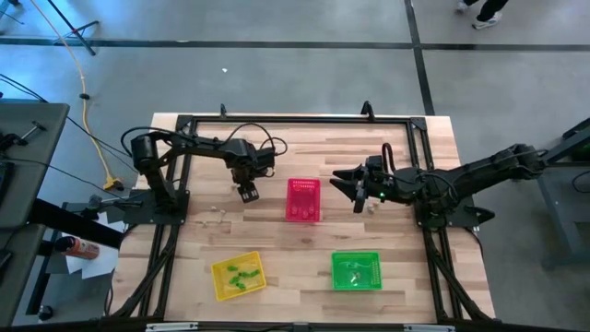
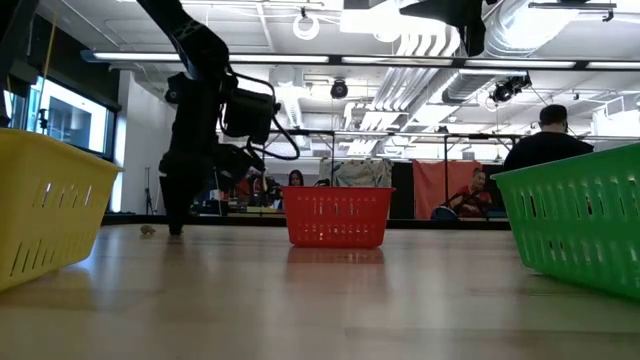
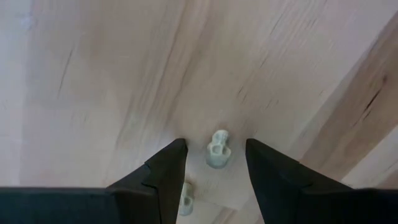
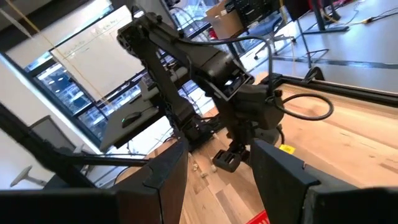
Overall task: Sort Halloween decoration
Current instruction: Put the white skull toy into the green bin
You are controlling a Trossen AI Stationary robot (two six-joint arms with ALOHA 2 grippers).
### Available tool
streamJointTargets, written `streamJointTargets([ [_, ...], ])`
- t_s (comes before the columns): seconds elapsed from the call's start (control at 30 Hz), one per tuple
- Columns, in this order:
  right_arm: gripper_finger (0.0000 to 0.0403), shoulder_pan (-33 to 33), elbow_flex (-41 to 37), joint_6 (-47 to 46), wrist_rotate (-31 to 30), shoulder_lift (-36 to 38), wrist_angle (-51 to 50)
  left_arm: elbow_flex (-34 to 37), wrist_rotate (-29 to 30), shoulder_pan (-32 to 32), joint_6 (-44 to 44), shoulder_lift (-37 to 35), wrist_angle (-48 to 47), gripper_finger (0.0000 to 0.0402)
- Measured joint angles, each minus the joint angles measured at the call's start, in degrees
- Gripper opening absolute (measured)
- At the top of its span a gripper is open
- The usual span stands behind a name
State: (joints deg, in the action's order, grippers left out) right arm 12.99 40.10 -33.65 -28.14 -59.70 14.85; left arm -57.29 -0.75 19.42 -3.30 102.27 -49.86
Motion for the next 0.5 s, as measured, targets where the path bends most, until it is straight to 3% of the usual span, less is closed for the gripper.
streamJointTargets([
  [0.5, 0.017, 0.0, 0.0, -1.0, -1.7, 0.0, 0.0, 0.9, 0.1, 0.0, -0.4, 0.1, 1.3, 0.0155],
])
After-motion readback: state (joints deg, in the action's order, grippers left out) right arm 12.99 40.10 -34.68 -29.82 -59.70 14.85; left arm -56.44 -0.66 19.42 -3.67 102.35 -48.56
